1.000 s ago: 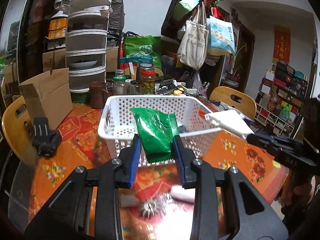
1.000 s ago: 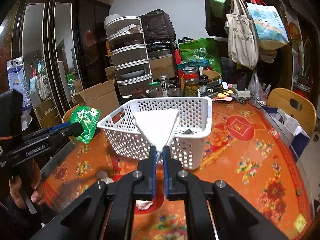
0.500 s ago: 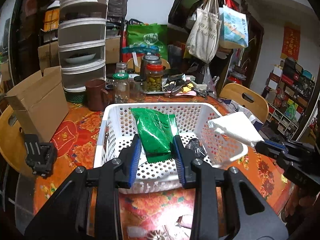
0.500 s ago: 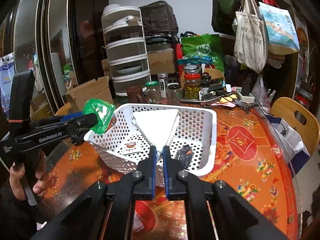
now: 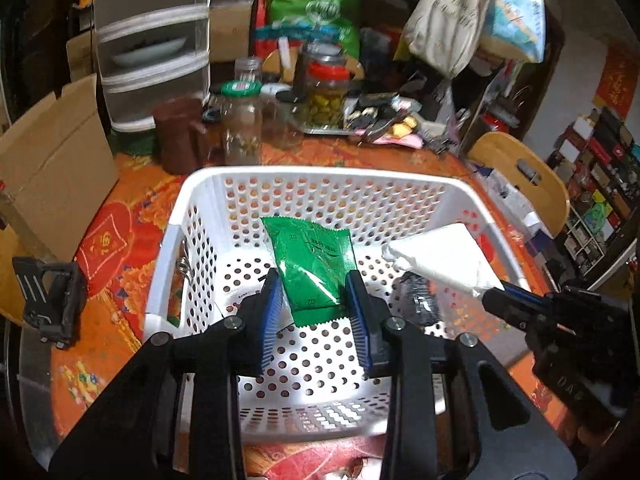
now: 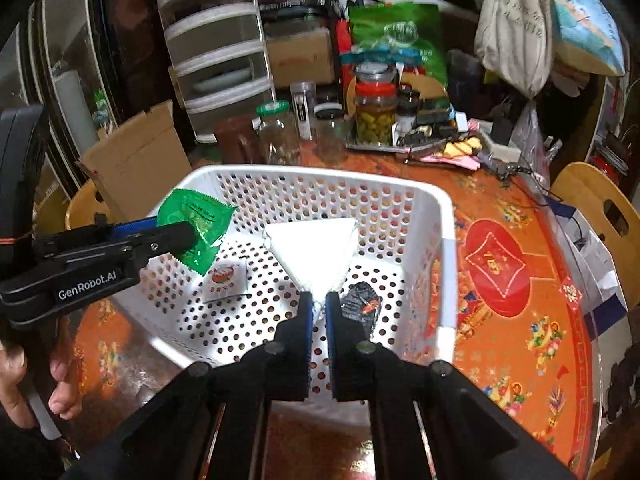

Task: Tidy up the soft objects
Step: 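Release the green packet into the basket while the right gripper drops the white cloth inside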

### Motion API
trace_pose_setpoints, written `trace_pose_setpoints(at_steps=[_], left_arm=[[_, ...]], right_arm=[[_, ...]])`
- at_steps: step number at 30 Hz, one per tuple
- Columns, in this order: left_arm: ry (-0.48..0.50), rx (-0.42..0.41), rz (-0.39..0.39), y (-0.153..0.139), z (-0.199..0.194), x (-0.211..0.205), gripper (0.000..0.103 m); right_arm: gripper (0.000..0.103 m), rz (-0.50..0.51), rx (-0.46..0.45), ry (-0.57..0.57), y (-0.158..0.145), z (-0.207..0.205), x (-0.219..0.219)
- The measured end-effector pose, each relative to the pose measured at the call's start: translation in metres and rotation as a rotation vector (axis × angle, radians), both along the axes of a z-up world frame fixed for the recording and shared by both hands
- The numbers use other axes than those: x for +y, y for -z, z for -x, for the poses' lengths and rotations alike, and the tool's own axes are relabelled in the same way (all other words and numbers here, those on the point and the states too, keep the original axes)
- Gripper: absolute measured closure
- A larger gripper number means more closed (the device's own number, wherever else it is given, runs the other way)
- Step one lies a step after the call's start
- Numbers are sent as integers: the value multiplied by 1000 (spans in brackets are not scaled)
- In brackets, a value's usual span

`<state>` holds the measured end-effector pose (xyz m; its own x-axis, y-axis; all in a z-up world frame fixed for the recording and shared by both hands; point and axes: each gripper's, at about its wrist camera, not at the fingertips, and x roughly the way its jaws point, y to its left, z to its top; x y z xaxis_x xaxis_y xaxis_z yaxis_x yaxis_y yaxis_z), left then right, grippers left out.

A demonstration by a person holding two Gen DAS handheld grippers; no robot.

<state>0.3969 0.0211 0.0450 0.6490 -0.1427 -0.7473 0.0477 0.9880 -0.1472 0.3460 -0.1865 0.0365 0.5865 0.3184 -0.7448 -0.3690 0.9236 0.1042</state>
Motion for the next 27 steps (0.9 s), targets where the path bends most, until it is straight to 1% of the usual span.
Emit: trace_pose_setpoints(at_steps=[5, 8, 10, 14, 20, 22, 23, 24, 26, 27], left_arm=[[-10, 123, 5, 27, -31, 3, 74], [-18, 178, -26, 43, -39, 3, 73], [-18, 195, -30, 49, -42, 4, 73], [-16, 202, -39, 54, -44, 5, 73], [-13, 195, -38, 55, -43, 7, 73], [-7, 187, -29, 54, -40, 7, 68], [-5, 182, -28, 52, -39, 6, 62], [-2, 174, -29, 51, -36, 6, 58], [3, 151, -34, 46, -32, 6, 45], [4, 135, -34, 42, -29, 6, 42]], right_arm=[[98, 59, 28, 5, 12, -14, 12], [98, 77, 53, 0, 19, -20, 15], [98, 88, 64, 1, 23, -24, 17], [98, 102, 87, 0, 31, -29, 18], [98, 81, 96, -11, 36, -29, 20], [97, 70, 90, -14, 35, -28, 20], [96, 65, 87, -14, 34, -28, 19], [94, 62, 85, -11, 33, -27, 19], [89, 54, 79, -10, 30, -24, 17], [81, 51, 77, -8, 29, -23, 16]])
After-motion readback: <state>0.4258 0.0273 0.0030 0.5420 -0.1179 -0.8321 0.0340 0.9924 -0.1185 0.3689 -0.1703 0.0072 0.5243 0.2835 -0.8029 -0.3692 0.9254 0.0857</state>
